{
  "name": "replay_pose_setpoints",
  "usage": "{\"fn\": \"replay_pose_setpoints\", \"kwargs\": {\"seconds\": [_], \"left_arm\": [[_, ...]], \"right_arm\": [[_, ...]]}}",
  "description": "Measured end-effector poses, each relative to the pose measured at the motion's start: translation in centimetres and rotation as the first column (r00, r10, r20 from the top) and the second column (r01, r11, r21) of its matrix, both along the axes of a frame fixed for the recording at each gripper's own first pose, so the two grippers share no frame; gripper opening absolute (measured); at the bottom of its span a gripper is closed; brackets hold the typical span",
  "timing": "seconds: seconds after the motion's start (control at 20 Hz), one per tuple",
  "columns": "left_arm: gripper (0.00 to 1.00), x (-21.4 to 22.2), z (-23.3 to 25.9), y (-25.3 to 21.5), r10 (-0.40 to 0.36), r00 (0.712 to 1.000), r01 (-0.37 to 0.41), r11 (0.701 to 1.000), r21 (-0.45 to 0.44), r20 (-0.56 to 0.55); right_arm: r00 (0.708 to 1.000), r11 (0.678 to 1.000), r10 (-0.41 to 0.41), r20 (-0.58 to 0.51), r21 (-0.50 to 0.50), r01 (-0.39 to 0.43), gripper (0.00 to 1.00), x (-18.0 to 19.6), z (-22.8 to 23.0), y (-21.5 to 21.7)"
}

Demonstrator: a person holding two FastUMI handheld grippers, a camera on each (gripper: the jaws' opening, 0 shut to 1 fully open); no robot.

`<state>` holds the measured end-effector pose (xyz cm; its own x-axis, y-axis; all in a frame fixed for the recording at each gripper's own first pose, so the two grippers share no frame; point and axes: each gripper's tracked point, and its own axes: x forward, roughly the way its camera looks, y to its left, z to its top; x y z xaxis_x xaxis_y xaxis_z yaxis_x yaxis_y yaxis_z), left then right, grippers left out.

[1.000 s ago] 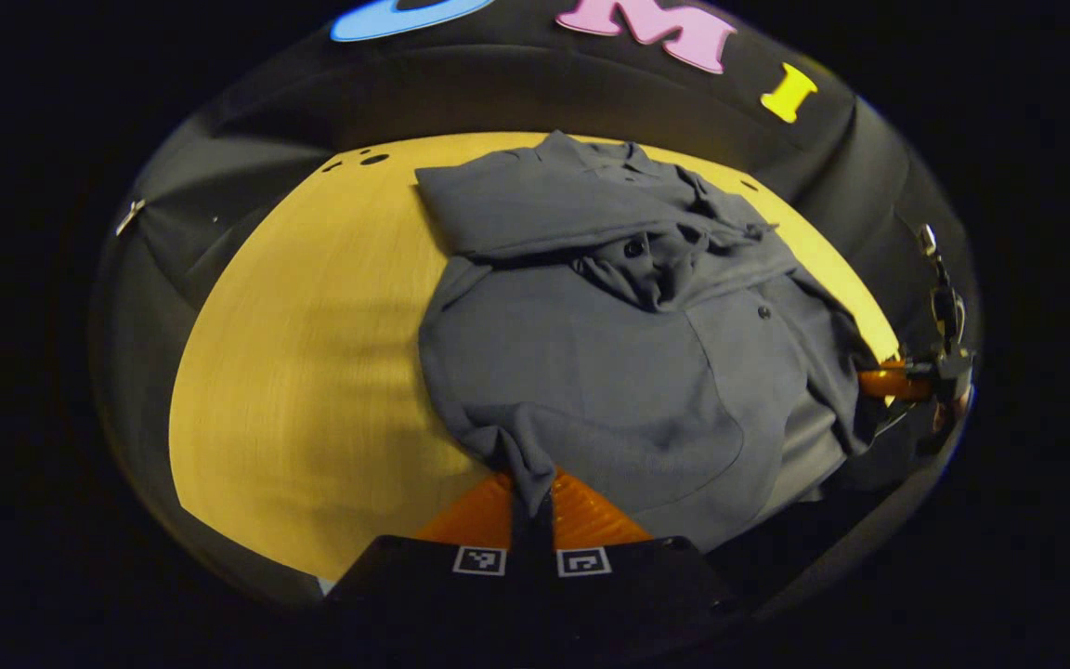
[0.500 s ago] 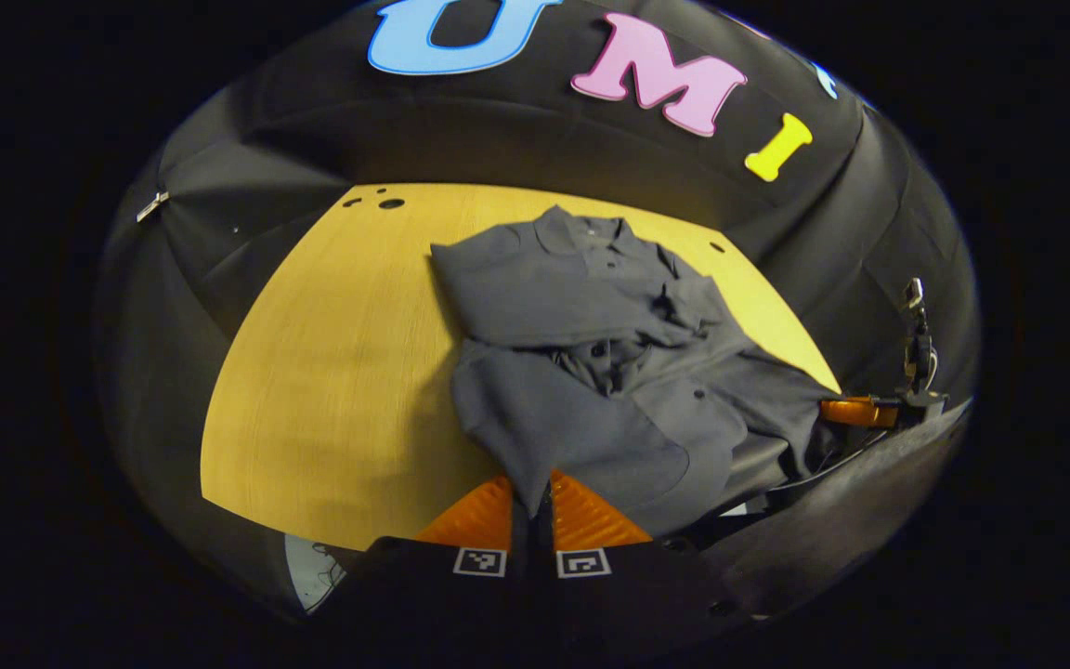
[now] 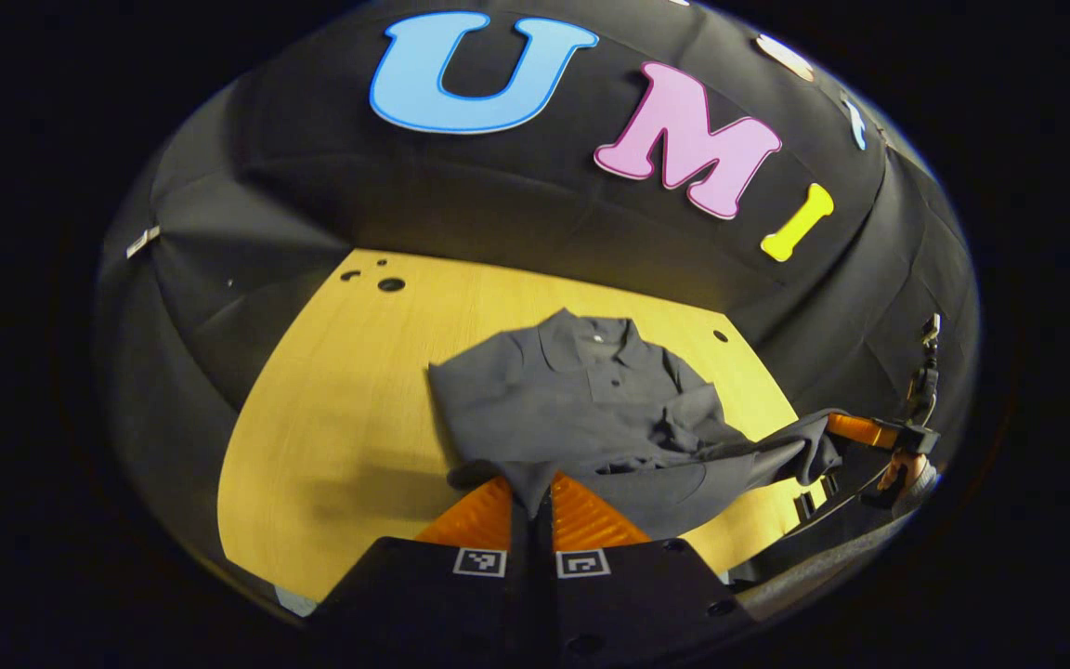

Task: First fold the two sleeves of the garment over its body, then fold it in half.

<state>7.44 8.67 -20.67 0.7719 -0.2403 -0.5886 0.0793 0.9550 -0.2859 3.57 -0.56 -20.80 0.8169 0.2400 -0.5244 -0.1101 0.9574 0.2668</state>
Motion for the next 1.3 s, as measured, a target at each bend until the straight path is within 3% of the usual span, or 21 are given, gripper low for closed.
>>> {"fn": "replay_pose_setpoints", "kwargs": {"seconds": [0.1, 0.15, 0.2, 0.55, 0.75, 1.0, 1.3], "left_arm": [[0.06, 3.5, 0.8, 0.2, 0.023, 0.999, -0.023, 1.0, 0.004, 0.041], [0.06, 5.0, 1.0, 0.3, 0.034, 0.998, -0.035, 0.999, 0.003, 0.054], [0.06, 6.3, 0.9, 0.3, 0.043, 0.997, -0.044, 0.999, 0.005, 0.064], [0.05, 15.1, -1.8, 0.7, 0.096, 0.993, -0.098, 0.995, 0.034, 0.072], [0.05, 19.7, -4.7, 0.4, 0.151, 0.987, -0.154, 0.987, 0.045, 0.061], [0.05, 24.3, -9.6, 0.1, 0.117, 0.993, -0.12, 0.984, 0.128, 0.033], [0.05, 27.1, -14.6, -0.5, 0.121, 0.993, -0.115, 0.972, 0.206, -0.015]], "right_arm": [[0.999, 1.0, -0.012, 0.035, -0.008, 0.012, 0.05, 2.8, 0.7, -0.3], [0.999, 1.0, -0.019, 0.046, -0.009, 0.019, 0.0, 4.2, 0.7, -0.5], [0.998, 1.0, -0.027, 0.05, -0.007, 0.027, 0.05, 5.6, 0.5, -0.6], [0.996, 0.998, -0.061, 0.066, -0.008, 0.062, 0.05, 13.6, -2.3, -1.3], [0.997, 0.997, -0.076, 0.033, -0.015, 0.076, 0.05, 17.9, -5.9, -1.8], [0.996, 0.995, -0.093, -0.014, -0.021, 0.093, 0.05, 22.1, -11.2, -2.5], [0.989, 0.993, -0.107, -0.105, -0.057, 0.101, 0.05, 24.3, -18.0, -2.6]]}}
